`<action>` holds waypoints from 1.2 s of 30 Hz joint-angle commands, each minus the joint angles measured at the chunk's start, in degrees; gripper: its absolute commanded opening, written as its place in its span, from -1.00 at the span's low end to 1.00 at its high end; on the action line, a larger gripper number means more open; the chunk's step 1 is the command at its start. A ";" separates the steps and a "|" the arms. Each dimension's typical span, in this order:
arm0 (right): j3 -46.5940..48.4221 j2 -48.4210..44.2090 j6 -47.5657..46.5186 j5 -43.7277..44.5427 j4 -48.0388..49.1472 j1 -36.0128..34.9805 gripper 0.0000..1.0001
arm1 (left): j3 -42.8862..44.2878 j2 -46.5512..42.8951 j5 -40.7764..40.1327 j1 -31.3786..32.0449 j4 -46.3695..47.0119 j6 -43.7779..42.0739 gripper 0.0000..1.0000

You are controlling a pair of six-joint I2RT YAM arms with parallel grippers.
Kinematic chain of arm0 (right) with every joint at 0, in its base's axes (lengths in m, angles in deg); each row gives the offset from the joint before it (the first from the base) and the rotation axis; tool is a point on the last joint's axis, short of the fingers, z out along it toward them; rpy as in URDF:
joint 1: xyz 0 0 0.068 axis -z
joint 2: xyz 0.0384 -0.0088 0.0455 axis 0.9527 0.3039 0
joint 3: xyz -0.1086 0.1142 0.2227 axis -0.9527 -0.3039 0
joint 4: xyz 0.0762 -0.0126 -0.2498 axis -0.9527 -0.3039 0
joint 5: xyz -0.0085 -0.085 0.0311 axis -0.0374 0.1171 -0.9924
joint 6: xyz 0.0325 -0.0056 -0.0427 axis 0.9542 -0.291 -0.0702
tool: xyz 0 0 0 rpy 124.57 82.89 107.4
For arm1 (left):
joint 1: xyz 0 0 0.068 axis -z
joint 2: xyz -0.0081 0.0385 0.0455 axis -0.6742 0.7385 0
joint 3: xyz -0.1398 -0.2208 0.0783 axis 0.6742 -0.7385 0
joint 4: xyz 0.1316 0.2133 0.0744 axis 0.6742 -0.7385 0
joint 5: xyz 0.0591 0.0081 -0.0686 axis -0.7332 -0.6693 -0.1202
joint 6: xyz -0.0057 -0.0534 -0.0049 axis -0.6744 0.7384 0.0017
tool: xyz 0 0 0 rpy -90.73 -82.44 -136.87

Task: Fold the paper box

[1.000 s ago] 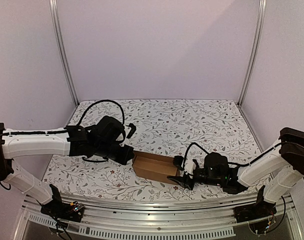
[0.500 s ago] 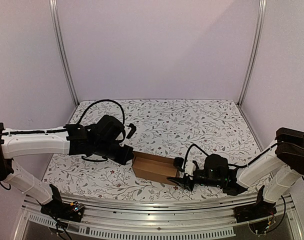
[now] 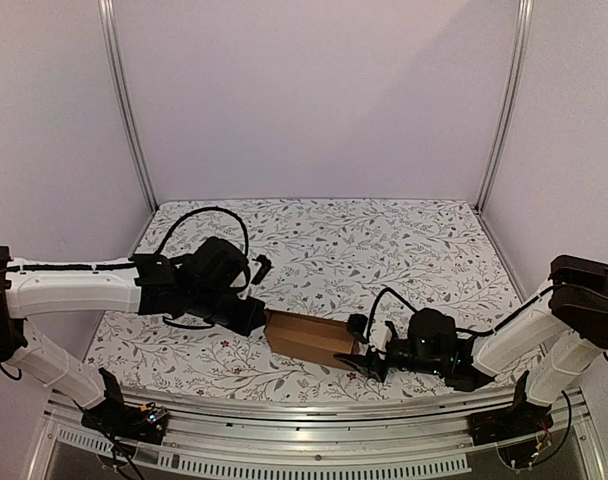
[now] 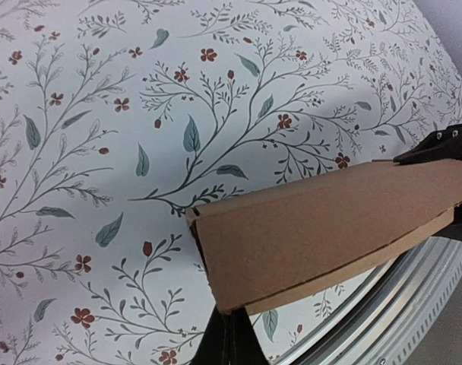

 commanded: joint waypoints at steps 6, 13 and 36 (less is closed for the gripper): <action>-0.06 1.83 0.21 1.06 -1.75 -0.84 -0.40 | -3.92 1.42 2.63 0.08 1.06 3.18 -1.00; -0.05 2.05 0.65 3.12 -1.75 -1.34 -0.40 | -2.92 1.99 3.21 0.43 2.96 3.36 -1.00; -0.06 1.33 0.02 3.26 -2.60 -1.49 -0.36 | 9.07 -0.03 -6.09 -0.33 -13.50 -8.39 -0.18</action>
